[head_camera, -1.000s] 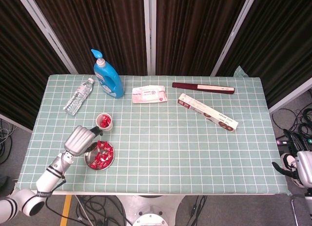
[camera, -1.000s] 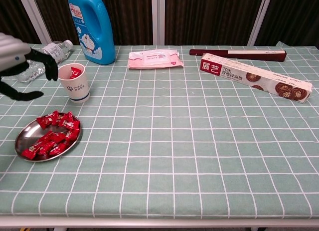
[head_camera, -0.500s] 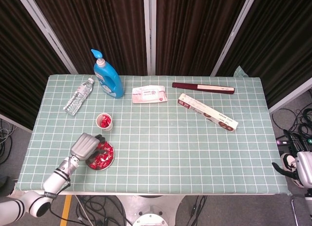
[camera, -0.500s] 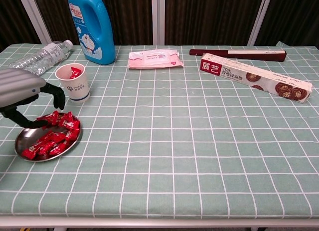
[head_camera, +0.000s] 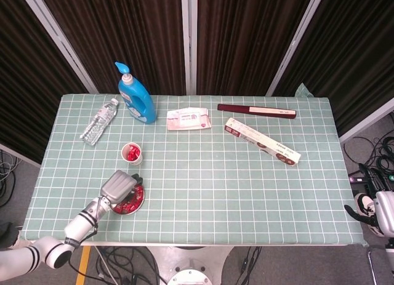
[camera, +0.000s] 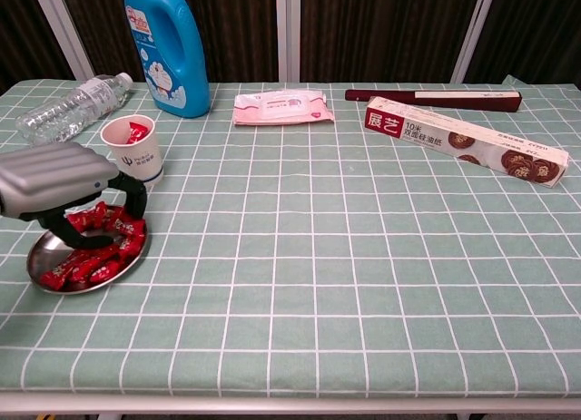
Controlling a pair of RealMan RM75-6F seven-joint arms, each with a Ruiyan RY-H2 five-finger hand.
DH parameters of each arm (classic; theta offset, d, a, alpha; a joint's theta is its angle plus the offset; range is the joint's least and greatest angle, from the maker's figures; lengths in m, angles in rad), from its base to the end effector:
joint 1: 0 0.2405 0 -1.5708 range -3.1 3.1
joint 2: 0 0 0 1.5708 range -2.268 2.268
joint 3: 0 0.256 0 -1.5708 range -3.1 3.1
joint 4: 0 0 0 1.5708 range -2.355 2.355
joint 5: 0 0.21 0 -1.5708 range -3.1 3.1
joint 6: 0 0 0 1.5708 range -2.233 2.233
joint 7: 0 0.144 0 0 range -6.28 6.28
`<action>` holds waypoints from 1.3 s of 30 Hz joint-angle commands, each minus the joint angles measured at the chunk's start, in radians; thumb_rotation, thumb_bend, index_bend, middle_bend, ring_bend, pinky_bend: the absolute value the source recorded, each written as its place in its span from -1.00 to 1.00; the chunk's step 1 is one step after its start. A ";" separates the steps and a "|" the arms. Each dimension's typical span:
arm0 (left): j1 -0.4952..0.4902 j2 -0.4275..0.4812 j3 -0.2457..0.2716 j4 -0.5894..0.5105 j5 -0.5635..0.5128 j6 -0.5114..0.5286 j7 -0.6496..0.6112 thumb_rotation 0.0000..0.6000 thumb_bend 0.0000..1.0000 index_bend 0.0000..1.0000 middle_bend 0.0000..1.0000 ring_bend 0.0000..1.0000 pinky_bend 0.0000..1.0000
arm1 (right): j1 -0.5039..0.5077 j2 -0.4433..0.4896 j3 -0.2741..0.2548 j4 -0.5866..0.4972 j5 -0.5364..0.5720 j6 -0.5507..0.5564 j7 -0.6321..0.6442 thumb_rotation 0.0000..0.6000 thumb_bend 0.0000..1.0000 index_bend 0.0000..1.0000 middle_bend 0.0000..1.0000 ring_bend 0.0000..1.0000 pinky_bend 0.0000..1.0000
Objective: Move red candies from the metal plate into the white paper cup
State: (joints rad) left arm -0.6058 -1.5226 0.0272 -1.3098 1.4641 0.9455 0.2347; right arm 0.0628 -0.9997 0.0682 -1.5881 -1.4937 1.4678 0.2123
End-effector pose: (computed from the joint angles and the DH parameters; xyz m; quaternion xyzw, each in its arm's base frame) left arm -0.2319 0.2925 -0.0268 -0.8316 -0.2915 -0.2761 0.3837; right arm -0.3269 -0.1787 0.2021 0.5693 -0.4134 0.4060 0.5832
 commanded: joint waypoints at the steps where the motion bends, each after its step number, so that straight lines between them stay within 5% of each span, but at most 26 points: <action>1: 0.001 0.010 0.007 -0.011 -0.006 -0.009 0.006 1.00 -0.38 -0.09 -0.03 0.84 1.00 | 0.000 0.000 0.000 -0.001 -0.001 0.000 -0.001 1.00 -0.80 -1.00 -0.71 -0.80 -0.11; 16: 0.018 0.003 0.019 0.006 -0.005 -0.001 0.005 1.00 -0.37 -0.07 0.00 0.84 1.00 | 0.003 0.002 0.001 -0.009 -0.001 -0.003 -0.008 1.00 -0.80 -1.00 -0.71 -0.80 -0.11; 29: 0.022 -0.033 0.023 0.083 0.013 0.006 -0.045 1.00 -0.37 0.20 0.23 0.86 1.00 | 0.003 0.004 0.001 -0.012 0.000 -0.003 -0.011 1.00 -0.80 -1.00 -0.71 -0.80 -0.10; 39: 0.027 -0.047 0.025 0.123 0.043 0.030 -0.144 1.00 -0.04 0.38 0.49 0.91 1.00 | 0.002 0.005 0.001 -0.015 0.000 -0.001 -0.012 1.00 -0.80 -1.00 -0.71 -0.80 -0.10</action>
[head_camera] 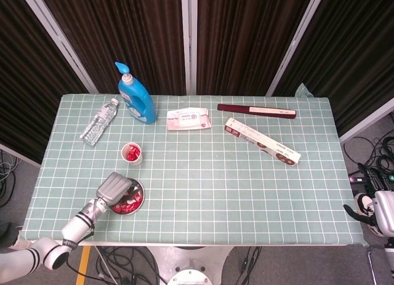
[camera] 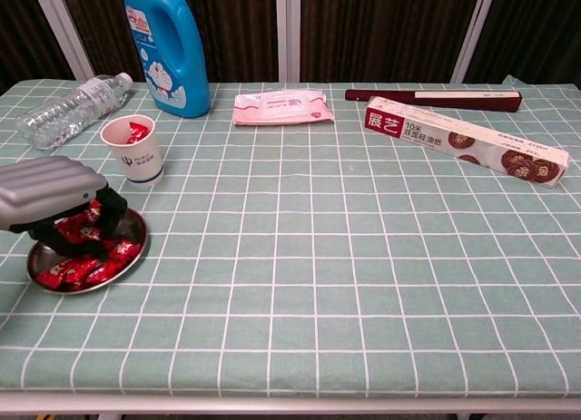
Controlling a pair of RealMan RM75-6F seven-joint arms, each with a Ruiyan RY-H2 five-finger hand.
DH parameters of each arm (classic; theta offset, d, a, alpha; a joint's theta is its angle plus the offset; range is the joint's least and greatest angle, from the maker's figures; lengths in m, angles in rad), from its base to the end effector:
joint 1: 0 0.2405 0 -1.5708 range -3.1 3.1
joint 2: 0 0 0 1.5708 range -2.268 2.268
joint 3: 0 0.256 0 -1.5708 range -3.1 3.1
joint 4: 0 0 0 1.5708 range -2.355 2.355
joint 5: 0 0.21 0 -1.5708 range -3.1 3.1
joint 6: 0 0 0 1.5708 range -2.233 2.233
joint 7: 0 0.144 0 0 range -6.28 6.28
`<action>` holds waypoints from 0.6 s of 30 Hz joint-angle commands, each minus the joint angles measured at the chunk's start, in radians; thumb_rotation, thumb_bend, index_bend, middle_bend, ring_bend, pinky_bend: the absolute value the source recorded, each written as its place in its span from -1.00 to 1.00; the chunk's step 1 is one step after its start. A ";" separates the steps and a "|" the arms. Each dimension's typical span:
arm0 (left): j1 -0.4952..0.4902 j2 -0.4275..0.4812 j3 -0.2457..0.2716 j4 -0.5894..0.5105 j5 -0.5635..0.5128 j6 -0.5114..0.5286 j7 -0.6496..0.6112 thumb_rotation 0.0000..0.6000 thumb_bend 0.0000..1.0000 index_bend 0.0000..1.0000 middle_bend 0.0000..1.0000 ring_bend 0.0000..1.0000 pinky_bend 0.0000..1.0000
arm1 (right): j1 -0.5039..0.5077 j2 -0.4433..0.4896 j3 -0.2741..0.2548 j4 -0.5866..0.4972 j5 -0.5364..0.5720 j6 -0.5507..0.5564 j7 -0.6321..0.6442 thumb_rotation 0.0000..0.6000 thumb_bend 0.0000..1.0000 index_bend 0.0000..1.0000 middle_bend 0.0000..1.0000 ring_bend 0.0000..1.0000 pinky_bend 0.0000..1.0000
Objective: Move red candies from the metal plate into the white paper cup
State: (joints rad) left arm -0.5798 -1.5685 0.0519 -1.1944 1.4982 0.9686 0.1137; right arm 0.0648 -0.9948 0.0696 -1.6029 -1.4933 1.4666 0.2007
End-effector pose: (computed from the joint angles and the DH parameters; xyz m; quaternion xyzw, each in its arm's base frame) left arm -0.2539 0.2909 -0.0324 -0.8199 -0.3176 -0.2796 0.3856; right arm -0.3240 -0.1795 0.2019 0.5705 -0.4124 0.4061 0.5827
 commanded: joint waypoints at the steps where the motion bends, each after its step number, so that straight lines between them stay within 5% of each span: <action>1: 0.001 -0.001 0.001 0.009 0.011 0.009 -0.030 1.00 -0.02 0.39 0.50 0.91 1.00 | 0.000 0.000 0.000 0.000 0.000 0.000 0.000 1.00 -0.80 -1.00 -0.71 -0.80 -0.10; 10: 0.001 0.085 -0.036 -0.107 0.023 0.073 -0.076 1.00 0.05 0.42 0.56 0.93 1.00 | -0.001 0.000 -0.001 0.004 -0.005 0.004 0.006 1.00 -0.80 -1.00 -0.71 -0.80 -0.10; 18: -0.071 0.143 -0.169 -0.180 -0.037 0.072 -0.054 1.00 0.04 0.35 0.46 0.92 1.00 | -0.001 -0.004 -0.001 0.015 -0.004 0.004 0.016 1.00 -0.80 -1.00 -0.71 -0.80 -0.10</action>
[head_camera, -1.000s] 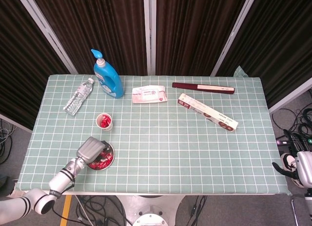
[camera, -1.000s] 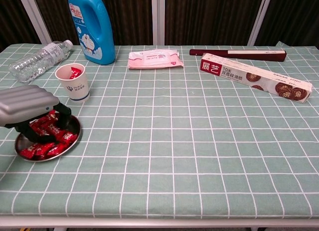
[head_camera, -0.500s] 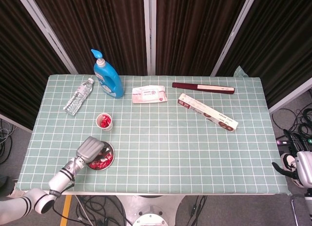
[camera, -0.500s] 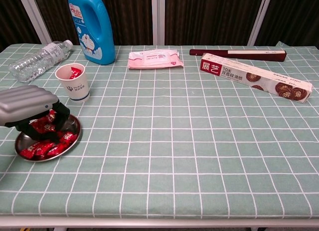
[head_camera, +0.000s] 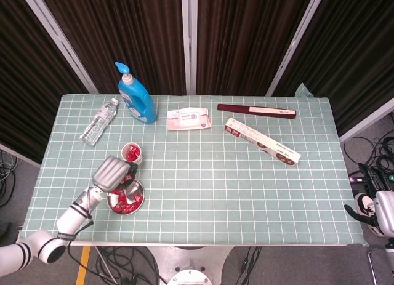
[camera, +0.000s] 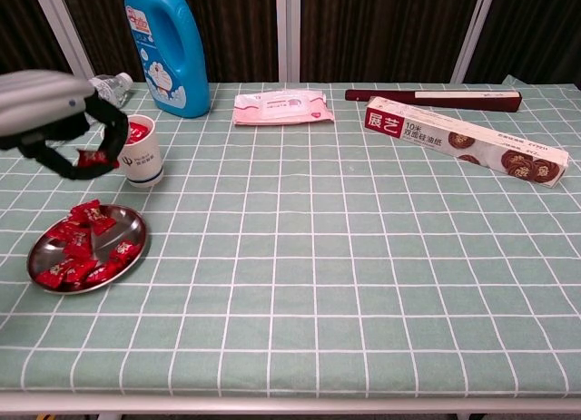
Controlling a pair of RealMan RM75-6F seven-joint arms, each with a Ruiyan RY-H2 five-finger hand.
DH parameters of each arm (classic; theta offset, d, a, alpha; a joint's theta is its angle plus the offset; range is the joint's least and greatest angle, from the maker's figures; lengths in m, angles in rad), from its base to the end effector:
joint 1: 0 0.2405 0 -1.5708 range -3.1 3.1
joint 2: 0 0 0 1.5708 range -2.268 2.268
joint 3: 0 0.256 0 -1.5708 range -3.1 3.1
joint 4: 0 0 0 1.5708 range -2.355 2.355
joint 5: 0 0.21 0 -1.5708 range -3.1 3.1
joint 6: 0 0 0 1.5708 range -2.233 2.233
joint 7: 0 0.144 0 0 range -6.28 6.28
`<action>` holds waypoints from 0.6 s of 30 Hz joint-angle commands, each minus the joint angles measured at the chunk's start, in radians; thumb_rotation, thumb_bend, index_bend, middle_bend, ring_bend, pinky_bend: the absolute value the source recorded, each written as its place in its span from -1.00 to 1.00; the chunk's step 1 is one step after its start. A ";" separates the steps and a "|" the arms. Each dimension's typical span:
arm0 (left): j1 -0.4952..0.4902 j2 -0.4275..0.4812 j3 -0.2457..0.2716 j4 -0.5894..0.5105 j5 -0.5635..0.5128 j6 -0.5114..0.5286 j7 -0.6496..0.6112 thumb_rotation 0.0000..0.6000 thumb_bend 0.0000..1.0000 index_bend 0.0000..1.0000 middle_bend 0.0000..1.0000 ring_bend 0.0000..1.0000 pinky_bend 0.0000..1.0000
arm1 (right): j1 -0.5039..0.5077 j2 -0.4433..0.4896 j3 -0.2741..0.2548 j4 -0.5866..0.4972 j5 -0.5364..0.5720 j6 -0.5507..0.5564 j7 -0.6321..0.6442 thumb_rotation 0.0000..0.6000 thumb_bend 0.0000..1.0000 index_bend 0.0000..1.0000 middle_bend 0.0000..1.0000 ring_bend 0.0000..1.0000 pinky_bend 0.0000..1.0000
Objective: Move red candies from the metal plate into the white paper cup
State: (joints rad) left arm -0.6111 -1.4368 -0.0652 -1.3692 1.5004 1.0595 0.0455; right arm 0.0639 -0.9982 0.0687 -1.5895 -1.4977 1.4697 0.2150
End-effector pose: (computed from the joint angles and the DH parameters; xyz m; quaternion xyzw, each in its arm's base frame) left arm -0.2074 0.3196 0.0215 -0.7685 -0.3191 -0.3876 0.3968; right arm -0.3258 -0.1791 0.2024 0.5701 -0.4124 0.4083 0.5815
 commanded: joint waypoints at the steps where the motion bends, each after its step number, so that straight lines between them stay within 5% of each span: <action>1: -0.052 0.006 -0.066 0.004 -0.054 -0.033 0.017 1.00 0.04 0.34 0.45 0.92 1.00 | -0.001 -0.001 0.000 0.003 0.000 0.001 0.003 1.00 -0.80 -1.00 -0.71 -0.80 -0.10; 9: -0.134 -0.061 -0.130 0.129 -0.175 -0.147 0.068 1.00 0.02 0.24 0.31 0.91 1.00 | -0.006 -0.003 0.001 0.013 0.012 0.000 0.011 1.00 -0.80 -1.00 -0.71 -0.80 -0.10; 18: -0.143 -0.080 -0.112 0.179 -0.222 -0.182 0.115 1.00 -0.07 -0.01 0.08 0.88 1.00 | -0.003 -0.004 0.003 0.016 0.018 -0.007 0.010 1.00 -0.80 -1.00 -0.71 -0.80 -0.10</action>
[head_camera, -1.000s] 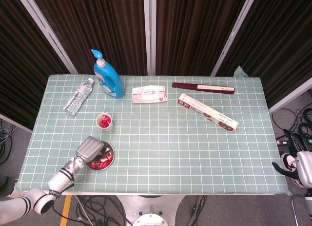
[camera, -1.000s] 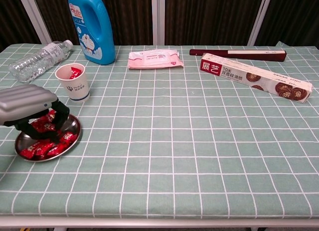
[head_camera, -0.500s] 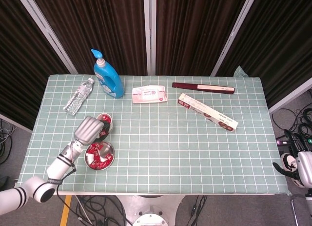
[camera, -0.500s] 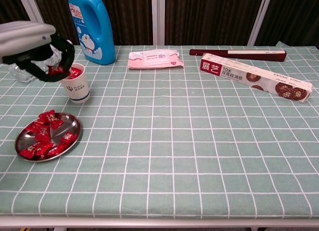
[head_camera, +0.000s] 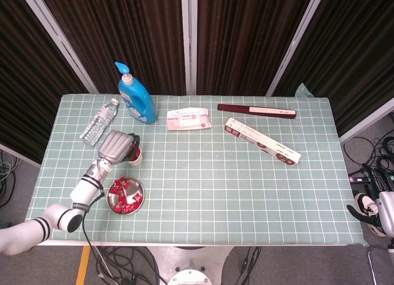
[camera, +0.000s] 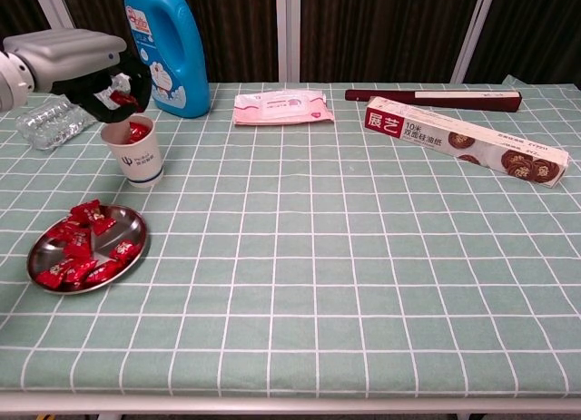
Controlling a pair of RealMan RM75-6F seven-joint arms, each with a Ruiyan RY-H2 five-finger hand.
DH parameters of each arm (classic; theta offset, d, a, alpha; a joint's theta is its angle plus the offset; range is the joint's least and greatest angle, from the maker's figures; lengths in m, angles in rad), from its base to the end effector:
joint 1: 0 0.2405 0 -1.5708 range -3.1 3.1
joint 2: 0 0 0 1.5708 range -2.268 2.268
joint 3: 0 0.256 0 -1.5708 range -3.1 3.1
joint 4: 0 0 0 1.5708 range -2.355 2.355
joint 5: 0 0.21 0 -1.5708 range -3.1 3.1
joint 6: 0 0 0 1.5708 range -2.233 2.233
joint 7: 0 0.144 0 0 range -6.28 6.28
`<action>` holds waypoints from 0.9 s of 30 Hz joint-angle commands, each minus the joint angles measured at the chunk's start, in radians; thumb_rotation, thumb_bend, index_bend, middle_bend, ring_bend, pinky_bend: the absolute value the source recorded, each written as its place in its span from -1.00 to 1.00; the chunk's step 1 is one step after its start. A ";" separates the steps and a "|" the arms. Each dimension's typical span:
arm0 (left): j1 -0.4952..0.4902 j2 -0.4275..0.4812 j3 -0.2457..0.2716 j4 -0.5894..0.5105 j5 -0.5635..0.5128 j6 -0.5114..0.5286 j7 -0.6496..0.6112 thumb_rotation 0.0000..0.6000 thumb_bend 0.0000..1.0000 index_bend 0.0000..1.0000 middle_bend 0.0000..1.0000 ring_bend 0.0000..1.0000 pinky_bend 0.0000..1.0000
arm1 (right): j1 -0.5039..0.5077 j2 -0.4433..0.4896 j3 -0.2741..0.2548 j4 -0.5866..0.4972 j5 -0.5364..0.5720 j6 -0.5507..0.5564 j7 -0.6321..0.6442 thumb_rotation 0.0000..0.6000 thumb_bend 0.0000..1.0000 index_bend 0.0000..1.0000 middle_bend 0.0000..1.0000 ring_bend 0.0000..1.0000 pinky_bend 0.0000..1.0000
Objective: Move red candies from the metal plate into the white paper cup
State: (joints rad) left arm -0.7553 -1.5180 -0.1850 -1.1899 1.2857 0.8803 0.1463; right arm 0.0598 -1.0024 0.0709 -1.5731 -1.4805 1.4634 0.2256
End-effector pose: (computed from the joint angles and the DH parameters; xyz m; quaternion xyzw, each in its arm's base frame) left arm -0.1925 0.3929 0.0175 -0.7545 -0.3191 -0.3461 0.4573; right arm -0.3317 -0.1783 0.2039 0.5634 -0.4172 0.4037 0.5878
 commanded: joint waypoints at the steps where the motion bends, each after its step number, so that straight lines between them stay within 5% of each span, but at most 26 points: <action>1: 0.003 0.003 0.010 -0.005 -0.006 0.002 0.015 1.00 -0.08 -0.04 0.06 0.87 1.00 | 0.001 0.001 0.001 -0.002 0.001 -0.002 -0.002 1.00 -0.80 -1.00 -0.71 -0.80 -0.10; 13: 0.073 0.071 0.054 -0.100 0.049 0.129 0.020 1.00 -0.20 -0.20 -0.07 0.85 1.00 | 0.005 0.001 0.002 -0.007 -0.008 0.000 -0.004 1.00 -0.80 -1.00 -0.70 -0.76 -0.08; 20: 0.175 0.142 0.164 -0.177 0.186 0.267 -0.008 1.00 -0.34 -0.11 -0.02 0.85 1.00 | 0.011 -0.001 0.003 -0.007 -0.012 -0.005 -0.007 1.00 -0.80 -1.00 -0.70 -0.76 -0.08; 27: 0.216 0.124 0.272 -0.151 0.286 0.266 0.067 1.00 -0.46 -0.09 0.00 0.85 1.00 | 0.015 0.000 0.002 -0.014 -0.024 -0.001 -0.010 1.00 -0.80 -1.00 -0.70 -0.76 -0.08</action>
State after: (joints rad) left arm -0.5496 -1.3862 0.0723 -1.3514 1.5593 1.1513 0.2013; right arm 0.0744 -1.0025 0.0733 -1.5869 -1.5043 1.4627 0.2154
